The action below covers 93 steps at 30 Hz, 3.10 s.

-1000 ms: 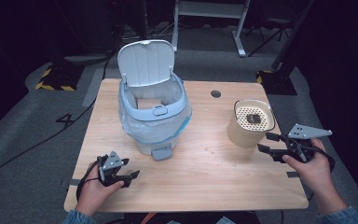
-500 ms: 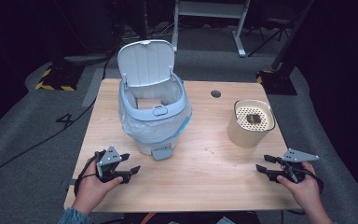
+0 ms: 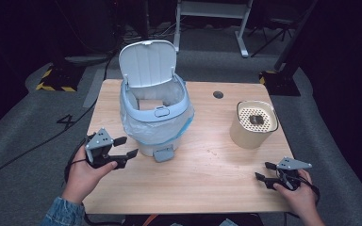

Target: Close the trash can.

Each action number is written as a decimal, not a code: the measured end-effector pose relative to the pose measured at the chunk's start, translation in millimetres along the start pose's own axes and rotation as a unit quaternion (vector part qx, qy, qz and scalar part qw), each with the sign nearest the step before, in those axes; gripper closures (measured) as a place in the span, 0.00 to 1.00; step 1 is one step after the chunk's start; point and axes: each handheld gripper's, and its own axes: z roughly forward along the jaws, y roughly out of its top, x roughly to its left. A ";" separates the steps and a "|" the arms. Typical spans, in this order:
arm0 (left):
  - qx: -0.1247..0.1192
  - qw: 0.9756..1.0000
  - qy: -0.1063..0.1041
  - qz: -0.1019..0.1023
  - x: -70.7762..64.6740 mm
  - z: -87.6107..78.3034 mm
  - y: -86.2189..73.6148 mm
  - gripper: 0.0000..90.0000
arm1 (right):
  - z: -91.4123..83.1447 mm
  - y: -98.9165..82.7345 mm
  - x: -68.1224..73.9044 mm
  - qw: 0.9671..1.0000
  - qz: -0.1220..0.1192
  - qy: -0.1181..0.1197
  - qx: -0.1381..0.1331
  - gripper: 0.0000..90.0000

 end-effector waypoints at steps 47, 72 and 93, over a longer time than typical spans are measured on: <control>-0.125 0.991 -0.013 0.041 61.2 -32.3 194.9 0.69 | -1.4 -0.8 2.2 1.000 -0.007 0.016 -0.006 0.59; -0.131 0.991 0.016 0.004 94.9 -1.6 242.6 0.84 | -1.7 -0.9 2.9 1.000 -0.009 0.020 -0.008 0.64; -0.087 0.996 -0.012 -0.008 91.8 7.3 242.5 0.87 | -1.7 -0.8 3.1 1.000 -0.010 0.025 -0.008 0.64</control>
